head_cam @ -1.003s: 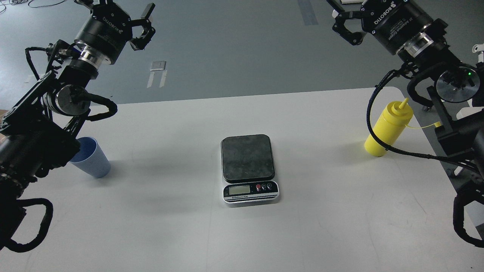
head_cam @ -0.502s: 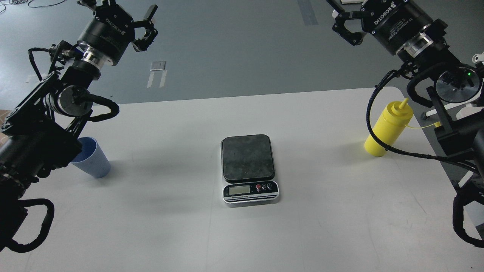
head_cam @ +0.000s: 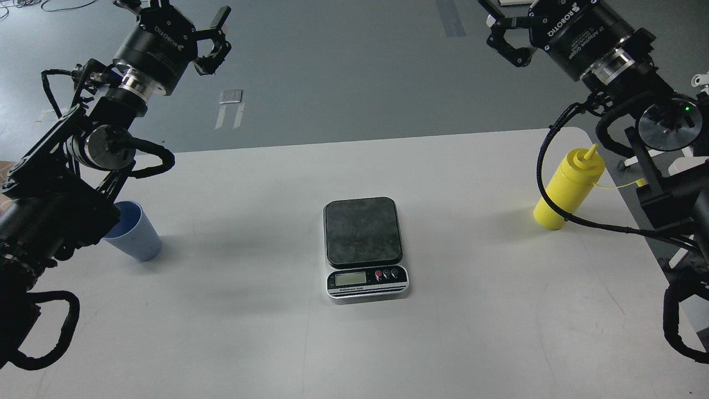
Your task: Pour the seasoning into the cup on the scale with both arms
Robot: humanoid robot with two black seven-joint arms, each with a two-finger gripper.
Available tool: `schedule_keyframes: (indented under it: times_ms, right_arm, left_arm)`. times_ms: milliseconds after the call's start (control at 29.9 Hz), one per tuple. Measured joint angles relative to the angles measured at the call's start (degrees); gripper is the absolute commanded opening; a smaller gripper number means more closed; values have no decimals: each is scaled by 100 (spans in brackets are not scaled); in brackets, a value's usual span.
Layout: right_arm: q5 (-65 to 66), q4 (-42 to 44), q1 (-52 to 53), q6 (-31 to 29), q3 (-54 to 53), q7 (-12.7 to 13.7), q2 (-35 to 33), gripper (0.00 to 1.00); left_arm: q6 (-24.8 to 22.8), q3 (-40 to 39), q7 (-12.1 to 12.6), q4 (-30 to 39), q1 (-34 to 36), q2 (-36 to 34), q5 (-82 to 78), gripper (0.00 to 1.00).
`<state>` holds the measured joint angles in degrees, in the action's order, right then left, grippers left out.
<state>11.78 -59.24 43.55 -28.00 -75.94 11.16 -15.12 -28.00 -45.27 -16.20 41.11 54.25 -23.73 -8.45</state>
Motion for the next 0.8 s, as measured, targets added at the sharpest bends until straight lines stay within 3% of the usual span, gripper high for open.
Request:
schedule_keyframes:
  times_ms: [803]
  right_arm:
    - [1, 7, 4, 0, 0, 0, 8, 100]
  left_arm:
    - [0, 0, 12, 3, 1, 9, 0, 98]
